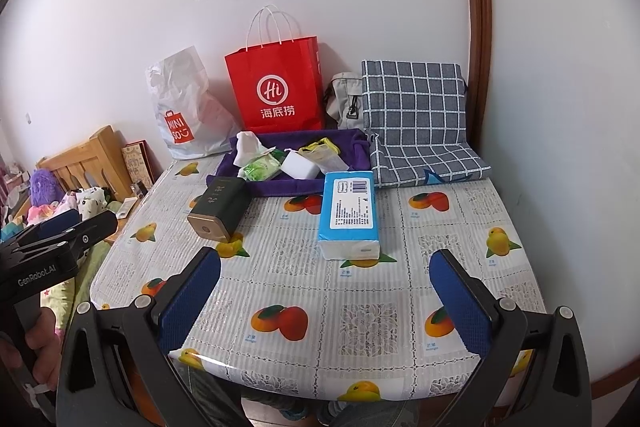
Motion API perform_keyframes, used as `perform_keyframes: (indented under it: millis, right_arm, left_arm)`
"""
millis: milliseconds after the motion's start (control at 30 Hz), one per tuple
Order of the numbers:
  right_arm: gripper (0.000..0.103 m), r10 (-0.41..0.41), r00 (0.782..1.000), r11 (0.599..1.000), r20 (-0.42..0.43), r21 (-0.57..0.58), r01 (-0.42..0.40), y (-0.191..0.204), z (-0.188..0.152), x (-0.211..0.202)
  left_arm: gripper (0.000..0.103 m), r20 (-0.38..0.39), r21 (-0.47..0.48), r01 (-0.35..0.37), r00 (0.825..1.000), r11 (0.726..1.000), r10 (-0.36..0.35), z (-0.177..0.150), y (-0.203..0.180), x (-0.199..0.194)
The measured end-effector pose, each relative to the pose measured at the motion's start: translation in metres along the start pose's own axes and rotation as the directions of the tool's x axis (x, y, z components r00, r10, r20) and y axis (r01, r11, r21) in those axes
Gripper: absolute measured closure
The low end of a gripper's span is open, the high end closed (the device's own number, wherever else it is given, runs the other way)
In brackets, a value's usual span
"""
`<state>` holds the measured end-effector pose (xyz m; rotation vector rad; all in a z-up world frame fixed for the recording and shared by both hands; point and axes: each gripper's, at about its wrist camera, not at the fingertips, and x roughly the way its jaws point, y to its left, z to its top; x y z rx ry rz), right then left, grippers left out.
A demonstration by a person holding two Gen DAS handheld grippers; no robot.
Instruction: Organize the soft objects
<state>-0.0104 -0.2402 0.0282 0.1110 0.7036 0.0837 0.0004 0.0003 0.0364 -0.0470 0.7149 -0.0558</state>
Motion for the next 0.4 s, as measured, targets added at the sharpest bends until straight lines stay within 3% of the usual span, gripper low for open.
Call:
perform_keyframes:
  millis: [400]
  right_arm:
    - [0.000,0.008,1.000,1.000,-0.017,0.003,-0.008,-0.001,0.001,0.017]
  left_arm:
    - [0.010,-0.033,-0.003,-0.007,0.999,1.000,0.007,0.010,0.006,0.026]
